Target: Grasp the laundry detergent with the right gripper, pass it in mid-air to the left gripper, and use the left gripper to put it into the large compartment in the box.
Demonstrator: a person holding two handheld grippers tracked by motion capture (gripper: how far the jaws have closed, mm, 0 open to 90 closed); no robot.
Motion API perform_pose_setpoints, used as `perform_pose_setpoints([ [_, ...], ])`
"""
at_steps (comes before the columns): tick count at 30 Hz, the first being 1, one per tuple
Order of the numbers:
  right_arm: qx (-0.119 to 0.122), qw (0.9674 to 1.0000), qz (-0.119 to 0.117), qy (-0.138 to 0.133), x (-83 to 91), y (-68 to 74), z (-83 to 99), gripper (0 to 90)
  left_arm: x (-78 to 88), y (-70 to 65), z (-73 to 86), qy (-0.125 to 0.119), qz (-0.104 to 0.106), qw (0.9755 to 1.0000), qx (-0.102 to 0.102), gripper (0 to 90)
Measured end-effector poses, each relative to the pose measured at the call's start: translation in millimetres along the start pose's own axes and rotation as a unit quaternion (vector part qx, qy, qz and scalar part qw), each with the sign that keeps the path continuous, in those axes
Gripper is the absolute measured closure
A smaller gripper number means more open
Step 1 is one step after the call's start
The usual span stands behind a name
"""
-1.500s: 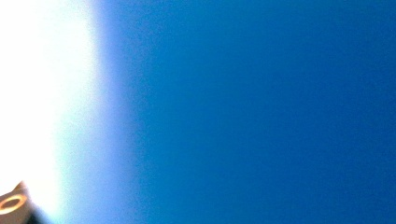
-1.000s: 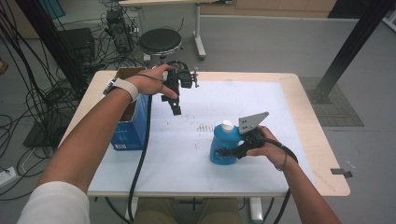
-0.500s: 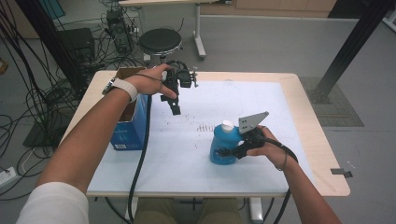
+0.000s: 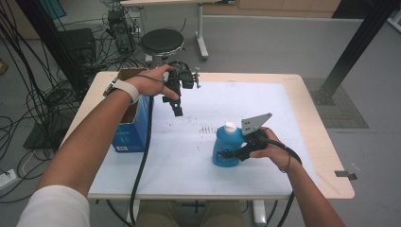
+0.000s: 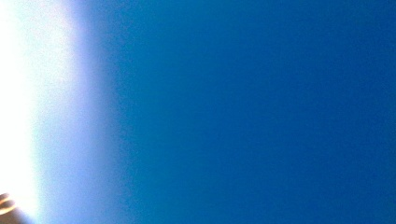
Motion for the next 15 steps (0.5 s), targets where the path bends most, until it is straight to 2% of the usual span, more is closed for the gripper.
perform_pose_setpoints([
  [15,-0.004,1.0,-0.001,-0.002,-0.1,-0.2,0.3,41.9,2.0,0.6,2.4,0.001,-0.006,1.0,0.002,13.5],
])
Point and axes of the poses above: each handheld gripper's, and its own axes: x roughly backward along the jaws, z roughly out of its underside, y roughly to its left, the point moved 7 cm from there along -x, roughly forward along the jaws
